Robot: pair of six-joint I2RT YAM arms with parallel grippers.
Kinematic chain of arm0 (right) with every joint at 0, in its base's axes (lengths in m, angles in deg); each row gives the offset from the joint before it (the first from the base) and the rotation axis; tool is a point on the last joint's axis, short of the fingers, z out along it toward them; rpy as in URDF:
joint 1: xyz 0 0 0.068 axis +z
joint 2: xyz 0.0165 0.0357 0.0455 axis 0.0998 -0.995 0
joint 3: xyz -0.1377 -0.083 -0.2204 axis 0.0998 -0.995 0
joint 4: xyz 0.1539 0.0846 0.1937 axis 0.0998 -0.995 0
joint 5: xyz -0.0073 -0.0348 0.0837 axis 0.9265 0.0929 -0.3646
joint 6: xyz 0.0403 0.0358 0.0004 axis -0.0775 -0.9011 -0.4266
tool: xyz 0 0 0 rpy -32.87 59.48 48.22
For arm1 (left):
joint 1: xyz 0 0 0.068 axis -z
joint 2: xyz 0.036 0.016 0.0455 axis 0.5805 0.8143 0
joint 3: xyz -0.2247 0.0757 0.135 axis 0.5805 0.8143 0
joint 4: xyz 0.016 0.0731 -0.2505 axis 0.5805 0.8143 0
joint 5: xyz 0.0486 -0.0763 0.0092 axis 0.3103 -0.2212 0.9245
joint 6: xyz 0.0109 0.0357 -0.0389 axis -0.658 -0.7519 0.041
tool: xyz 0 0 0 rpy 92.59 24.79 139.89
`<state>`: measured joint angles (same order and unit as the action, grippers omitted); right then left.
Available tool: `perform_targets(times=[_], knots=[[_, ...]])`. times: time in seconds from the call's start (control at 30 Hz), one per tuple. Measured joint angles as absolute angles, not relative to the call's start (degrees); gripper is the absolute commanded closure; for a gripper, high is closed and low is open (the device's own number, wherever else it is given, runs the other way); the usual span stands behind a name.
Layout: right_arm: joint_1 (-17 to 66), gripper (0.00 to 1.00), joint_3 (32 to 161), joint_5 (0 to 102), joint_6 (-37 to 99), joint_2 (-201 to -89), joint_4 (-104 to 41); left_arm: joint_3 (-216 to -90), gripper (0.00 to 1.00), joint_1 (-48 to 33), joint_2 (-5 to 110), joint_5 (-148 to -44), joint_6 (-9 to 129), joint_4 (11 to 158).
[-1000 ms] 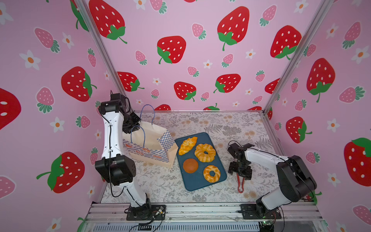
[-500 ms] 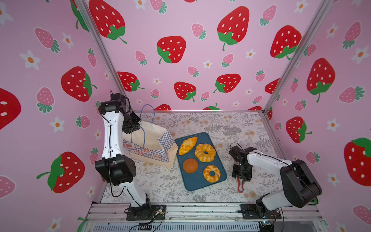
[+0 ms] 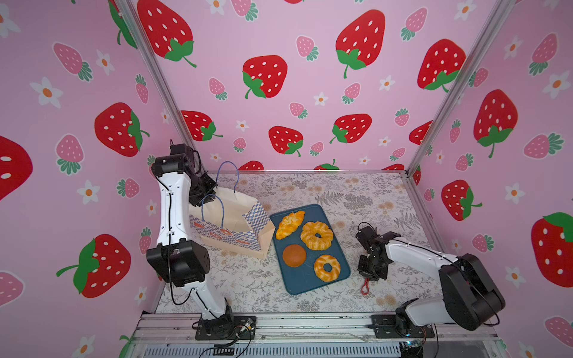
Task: Pack bread into a paper bag
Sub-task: Pick up the clamp from the center of the board, then pick up the fake bread from the plate.
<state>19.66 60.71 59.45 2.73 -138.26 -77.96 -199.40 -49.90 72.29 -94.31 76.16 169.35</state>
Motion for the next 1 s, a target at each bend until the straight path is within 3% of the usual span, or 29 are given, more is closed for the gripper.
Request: perform_targets(times=[0.2,0.37,0.73,1.0], knots=[[20.1,1.0,63.9,59.8,5.0,-139.4,-82.7,-199.4,0.88,-49.9,71.9,-94.3,76.2,169.4],[22.9,1.0,74.2,58.0,7.9,-138.9,-91.3,-199.4,0.88,-49.9,71.8,-94.3,76.2,169.4],[32.5,1.0,90.1,43.0,13.0,-140.0,-108.2,-199.4,0.87,-49.9,71.8,-94.5,76.4,169.4],[38.8,0.97,98.7,44.0,16.8,-146.9,-116.9,-199.4,0.87,-49.9,71.8,-94.5,76.4,169.4]])
